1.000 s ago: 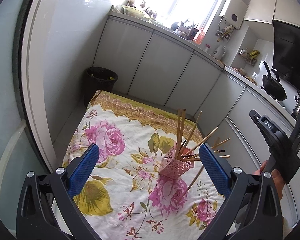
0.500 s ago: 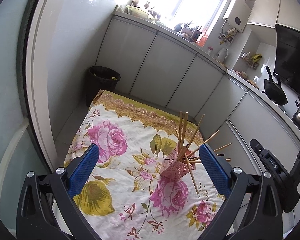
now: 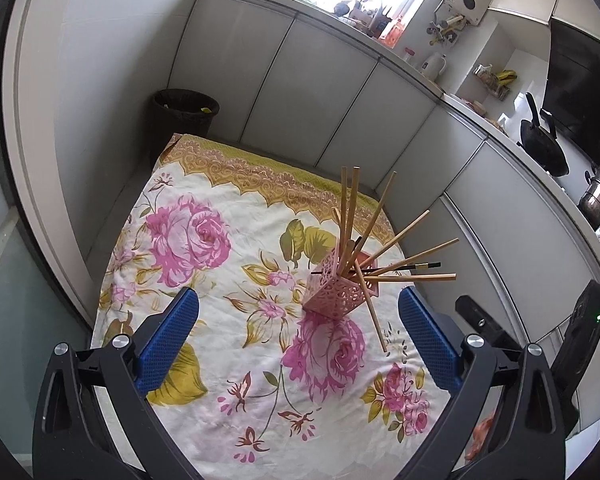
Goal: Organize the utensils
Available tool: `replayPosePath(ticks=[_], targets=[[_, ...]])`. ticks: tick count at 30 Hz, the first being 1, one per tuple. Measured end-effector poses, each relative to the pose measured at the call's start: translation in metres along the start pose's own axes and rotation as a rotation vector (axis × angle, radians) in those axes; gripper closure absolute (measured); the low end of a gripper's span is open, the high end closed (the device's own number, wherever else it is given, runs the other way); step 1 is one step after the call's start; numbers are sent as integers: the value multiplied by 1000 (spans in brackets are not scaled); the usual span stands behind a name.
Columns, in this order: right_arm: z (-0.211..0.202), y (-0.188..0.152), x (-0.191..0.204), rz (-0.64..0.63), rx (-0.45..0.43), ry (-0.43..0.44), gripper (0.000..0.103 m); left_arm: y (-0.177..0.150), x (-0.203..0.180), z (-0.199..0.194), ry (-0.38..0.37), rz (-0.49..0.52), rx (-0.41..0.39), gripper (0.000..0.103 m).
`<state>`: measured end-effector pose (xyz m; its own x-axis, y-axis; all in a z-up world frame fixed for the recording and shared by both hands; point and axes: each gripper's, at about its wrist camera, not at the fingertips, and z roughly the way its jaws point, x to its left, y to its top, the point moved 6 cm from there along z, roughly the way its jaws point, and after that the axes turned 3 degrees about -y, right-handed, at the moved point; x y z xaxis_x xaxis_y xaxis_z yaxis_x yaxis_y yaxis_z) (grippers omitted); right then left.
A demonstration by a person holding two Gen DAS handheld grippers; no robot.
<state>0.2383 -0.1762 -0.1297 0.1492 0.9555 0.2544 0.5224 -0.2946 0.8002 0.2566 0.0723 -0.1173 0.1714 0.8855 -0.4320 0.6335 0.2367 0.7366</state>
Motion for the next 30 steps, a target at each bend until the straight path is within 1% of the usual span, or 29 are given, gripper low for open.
replayPosePath(ticks=[3, 6, 10, 12, 14, 16, 17, 18, 20, 21, 22, 23, 24, 26, 28, 29, 30], targets=[[17, -23, -2, 0, 72, -5, 46, -2, -1, 2, 0, 4, 8, 7], [35, -38, -2, 1, 120, -10, 46, -2, -2, 3, 3, 15, 12, 7], [50, -50, 0, -28, 139, -15, 46, -2, 1, 3, 18, 26, 14, 7], [52, -50, 0, -23, 136, -18, 46, -2, 4, 3, 17, 17, 13, 7], [44, -43, -1, -9, 77, -11, 46, -3, 0, 4, 9, 40, 23, 7], [23, -32, -1, 0, -38, 2, 46, -7, -5, 8, 14, 67, 44, 7], [10, -26, -3, 7, -89, 6, 39, -10, -6, 13, 7, 65, 65, 7], [1, -22, -5, 17, -122, 9, 22, -13, -7, 18, -2, 58, 89, 7], [-19, -16, -17, 80, -190, 27, 9, -22, -6, 31, -10, 38, 145, 7], [-28, -15, -25, 116, -221, 32, 7, -27, -5, 37, -8, 32, 171, 7], [-36, -14, -34, 158, -246, 44, 7, -32, -4, 44, -5, 22, 199, 7], [-41, -13, -42, 196, -255, 50, 7, -39, -1, 53, -5, 5, 234, 7], [-41, -14, -54, 248, -235, 57, 7, -47, -1, 61, -18, -13, 268, 7], [-32, -18, -75, 361, -151, 106, 7, -62, -1, 78, -79, -81, 345, 7], [-12, -28, -98, 515, -14, 208, 7, -76, -2, 90, -128, -141, 408, 7], [-3, -37, -107, 585, 48, 245, 7, -81, -4, 95, -154, -165, 432, 7], [9, -47, -122, 677, 111, 256, 7, -85, -7, 99, -182, -182, 447, 7]])
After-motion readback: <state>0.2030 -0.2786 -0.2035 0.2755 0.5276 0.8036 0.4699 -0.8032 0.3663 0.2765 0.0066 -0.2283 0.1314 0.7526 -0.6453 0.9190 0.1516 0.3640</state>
